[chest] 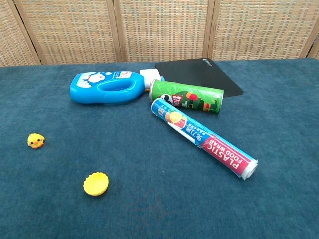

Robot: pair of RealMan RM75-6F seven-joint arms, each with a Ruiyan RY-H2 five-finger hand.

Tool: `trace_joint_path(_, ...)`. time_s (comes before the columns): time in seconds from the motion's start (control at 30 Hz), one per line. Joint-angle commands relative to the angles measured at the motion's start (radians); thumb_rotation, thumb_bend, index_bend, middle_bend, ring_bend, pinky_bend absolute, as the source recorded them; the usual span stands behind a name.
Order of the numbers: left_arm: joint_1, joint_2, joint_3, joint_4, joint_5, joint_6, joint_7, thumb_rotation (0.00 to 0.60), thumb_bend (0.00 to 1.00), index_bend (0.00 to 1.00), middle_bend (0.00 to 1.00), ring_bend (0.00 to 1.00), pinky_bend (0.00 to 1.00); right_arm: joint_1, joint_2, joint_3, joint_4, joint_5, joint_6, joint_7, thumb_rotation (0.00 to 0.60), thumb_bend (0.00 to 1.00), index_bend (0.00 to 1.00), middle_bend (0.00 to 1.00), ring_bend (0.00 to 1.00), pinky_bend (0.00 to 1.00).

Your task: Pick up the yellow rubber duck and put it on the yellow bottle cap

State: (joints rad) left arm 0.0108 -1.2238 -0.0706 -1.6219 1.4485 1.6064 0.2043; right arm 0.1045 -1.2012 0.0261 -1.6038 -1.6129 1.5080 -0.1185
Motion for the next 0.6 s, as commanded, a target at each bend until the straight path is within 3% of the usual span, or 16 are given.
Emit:
trace_joint_path(0.03, 0.000, 0.000, 0.000, 0.000, 0.001, 0.001, 0.000, 0.600, 0.13, 0.00, 0.00, 0.00, 0.00, 0.000, 0.000, -0.001, 0.000, -0.001, 0.000, 0.000, 0.600, 0.10, 0.00, 0.00, 0.00, 0.00)
trace_joint_path(0.6, -0.012, -0.006, 0.000, 0.007, 0.005, -0.020, -0.008, 0.600, 0.13, 0.03, 0.00, 0.00, 0.00, 0.004, -0.002, 0.000, -0.003, 0.006, -0.013, -0.008, 0.600, 0.10, 0.00, 0.00, 0.00, 0.00)
